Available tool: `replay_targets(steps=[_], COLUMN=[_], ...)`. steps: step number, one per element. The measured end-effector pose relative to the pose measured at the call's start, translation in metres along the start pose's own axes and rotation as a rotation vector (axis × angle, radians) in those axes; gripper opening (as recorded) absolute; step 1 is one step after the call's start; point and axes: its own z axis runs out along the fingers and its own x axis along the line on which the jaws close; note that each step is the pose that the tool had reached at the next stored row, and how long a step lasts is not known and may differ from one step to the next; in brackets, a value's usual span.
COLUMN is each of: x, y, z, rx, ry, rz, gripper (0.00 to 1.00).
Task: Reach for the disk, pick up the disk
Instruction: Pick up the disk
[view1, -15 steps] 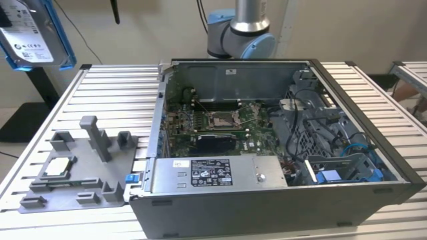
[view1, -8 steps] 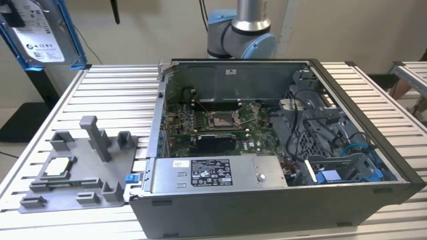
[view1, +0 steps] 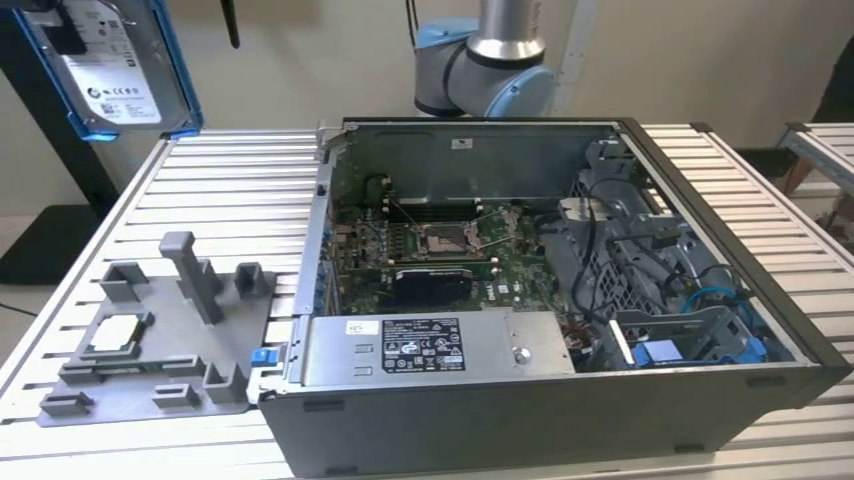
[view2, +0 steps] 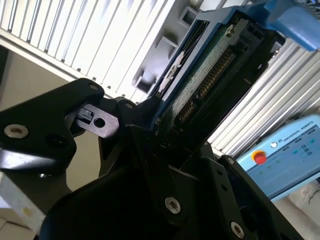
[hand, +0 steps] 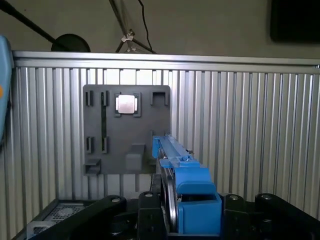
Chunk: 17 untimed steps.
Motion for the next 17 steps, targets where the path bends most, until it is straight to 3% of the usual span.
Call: replay_targets(steps=[17], x=[-0.0002], y=[-0.0666], z=[-0.0002], rx=[-0.0013], ry=[0.0], rz=[0.0], gripper=[0.0])
